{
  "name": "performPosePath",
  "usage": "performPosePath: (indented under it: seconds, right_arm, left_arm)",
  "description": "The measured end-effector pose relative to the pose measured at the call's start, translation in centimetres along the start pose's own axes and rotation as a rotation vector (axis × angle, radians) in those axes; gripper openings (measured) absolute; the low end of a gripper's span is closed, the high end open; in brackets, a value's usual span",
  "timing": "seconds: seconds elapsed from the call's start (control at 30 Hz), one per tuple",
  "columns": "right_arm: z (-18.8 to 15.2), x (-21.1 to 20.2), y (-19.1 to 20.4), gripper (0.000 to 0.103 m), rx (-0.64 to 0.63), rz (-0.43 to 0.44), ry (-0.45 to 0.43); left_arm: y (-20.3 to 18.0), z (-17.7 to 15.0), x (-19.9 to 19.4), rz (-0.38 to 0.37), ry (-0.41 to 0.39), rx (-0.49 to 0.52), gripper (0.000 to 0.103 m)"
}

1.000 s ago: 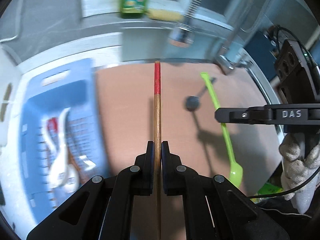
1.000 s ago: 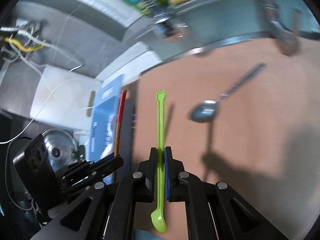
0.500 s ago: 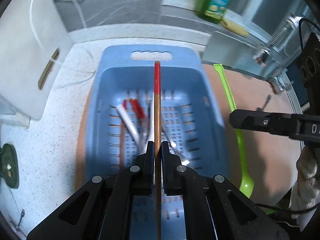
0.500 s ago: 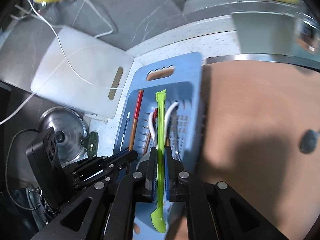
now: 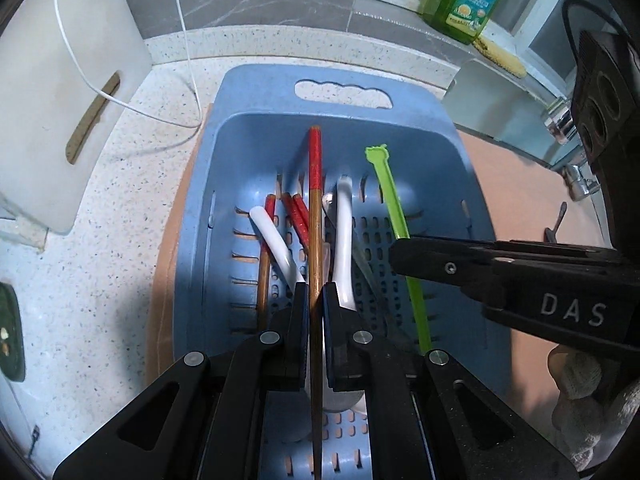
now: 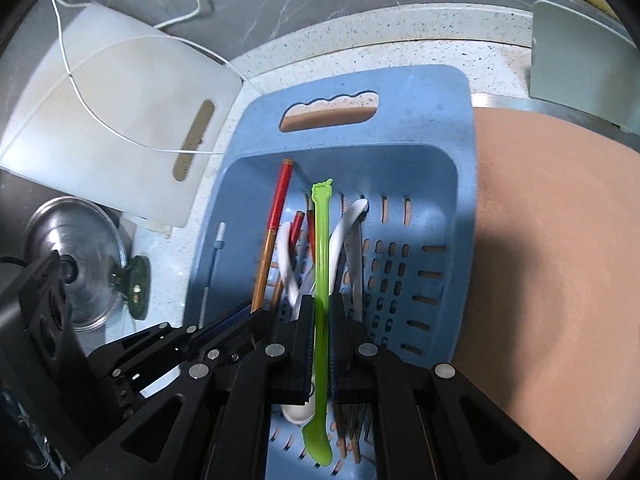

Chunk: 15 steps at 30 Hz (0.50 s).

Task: Organize utensils
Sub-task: 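Lift the chopstick with the left tool while the right tool carries the green spoon over the basket, then lower the chopstick and green spoon into the basket and open both tools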

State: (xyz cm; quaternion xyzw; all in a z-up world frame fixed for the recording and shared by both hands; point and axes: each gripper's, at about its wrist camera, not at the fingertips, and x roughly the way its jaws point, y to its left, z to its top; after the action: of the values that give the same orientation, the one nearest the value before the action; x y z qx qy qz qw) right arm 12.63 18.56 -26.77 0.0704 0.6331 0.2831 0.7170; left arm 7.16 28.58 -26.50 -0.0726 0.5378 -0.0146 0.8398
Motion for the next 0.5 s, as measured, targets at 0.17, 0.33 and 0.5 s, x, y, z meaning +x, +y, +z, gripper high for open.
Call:
performPosePath:
  seconds: [0.17, 0.33, 0.5]
  right_arm:
    - [0.3, 1.1, 0.6, 0.006, -0.022, -0.027, 0.011]
    - [0.3, 1.5, 1.0, 0.006, -0.042, -0.046, 0.023]
    - [0.5, 2.0, 1.4, 0.006, -0.065, -0.065, 0.036]
  left_arm:
    - [0.2, -0.2, 0.5, -0.001, 0.009, -0.002, 0.005]
    - [0.1, -0.5, 0.7, 0.006, 0.013, -0.001, 0.005]
    - [0.4, -0.6, 0.9, 0.010, 0.019, -0.011, 0.006]
